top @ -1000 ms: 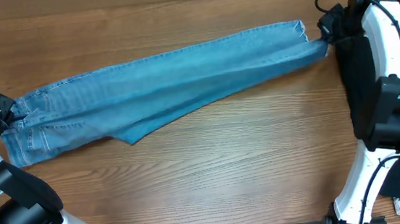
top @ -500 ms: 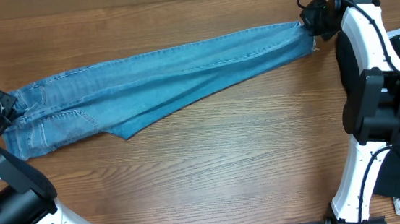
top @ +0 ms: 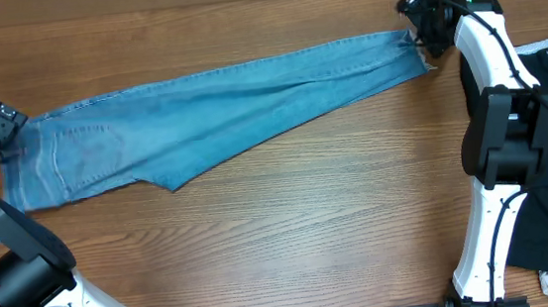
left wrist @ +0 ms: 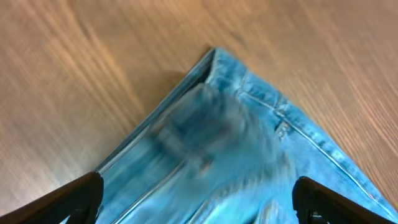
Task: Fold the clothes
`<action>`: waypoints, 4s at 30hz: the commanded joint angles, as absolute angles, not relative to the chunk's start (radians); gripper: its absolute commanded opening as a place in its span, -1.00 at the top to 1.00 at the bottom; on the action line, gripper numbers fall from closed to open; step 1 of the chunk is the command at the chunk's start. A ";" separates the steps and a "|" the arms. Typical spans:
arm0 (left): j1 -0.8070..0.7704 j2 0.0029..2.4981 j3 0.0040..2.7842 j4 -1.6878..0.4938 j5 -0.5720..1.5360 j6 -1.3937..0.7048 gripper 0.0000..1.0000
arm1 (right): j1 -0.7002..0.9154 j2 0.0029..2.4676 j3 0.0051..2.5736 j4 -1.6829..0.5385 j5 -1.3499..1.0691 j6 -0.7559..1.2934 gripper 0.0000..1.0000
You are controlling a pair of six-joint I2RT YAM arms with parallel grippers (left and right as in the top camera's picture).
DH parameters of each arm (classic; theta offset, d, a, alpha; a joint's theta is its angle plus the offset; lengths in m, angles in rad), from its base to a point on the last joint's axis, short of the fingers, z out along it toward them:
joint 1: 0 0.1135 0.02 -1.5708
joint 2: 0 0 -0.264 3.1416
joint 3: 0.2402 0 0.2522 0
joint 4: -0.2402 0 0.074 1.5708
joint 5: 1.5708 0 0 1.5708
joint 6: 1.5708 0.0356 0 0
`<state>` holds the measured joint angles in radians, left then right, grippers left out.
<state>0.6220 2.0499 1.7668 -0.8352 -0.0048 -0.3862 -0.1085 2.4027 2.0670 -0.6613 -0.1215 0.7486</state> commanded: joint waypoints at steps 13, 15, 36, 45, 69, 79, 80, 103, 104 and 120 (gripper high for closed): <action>0.521 2.035 2.057 -1.280 0.192 -0.268 0.92 | -0.096 2.396 2.329 -1.216 -0.376 0.202 -0.16; 0.470 2.035 2.057 -1.287 0.171 -0.268 0.92 | -0.046 2.396 2.329 -1.270 -0.374 0.028 -0.18; 0.409 2.035 2.057 -1.304 0.147 -0.295 -1.00 | 0.417 2.399 2.290 -1.074 -0.172 -0.846 -0.01; 0.409 2.035 2.057 -1.304 0.146 -0.295 -1.00 | 0.419 2.400 2.085 -0.808 -0.169 -0.846 0.07; 0.409 2.035 2.057 -1.304 0.147 -0.295 -1.00 | 0.409 2.423 1.970 -0.459 -0.158 -0.846 0.92; 0.409 2.035 2.057 -1.304 0.147 -0.295 -1.00 | 0.408 2.548 1.970 -0.297 -0.126 -0.856 0.43; 0.409 2.035 2.057 -1.304 0.146 -0.295 -1.00 | 0.408 2.547 1.972 -0.251 -0.093 -0.803 0.12; 0.409 2.035 2.057 -1.304 0.147 -0.295 -1.00 | 0.118 2.250 1.971 -0.999 0.060 0.358 0.37; 0.409 2.035 2.057 -1.304 0.147 -0.295 -1.00 | 0.067 2.250 1.971 -1.019 0.011 0.426 0.35; 0.410 2.035 2.057 -1.304 0.147 -0.295 -1.00 | -0.144 2.259 1.749 -0.709 -0.272 0.659 0.29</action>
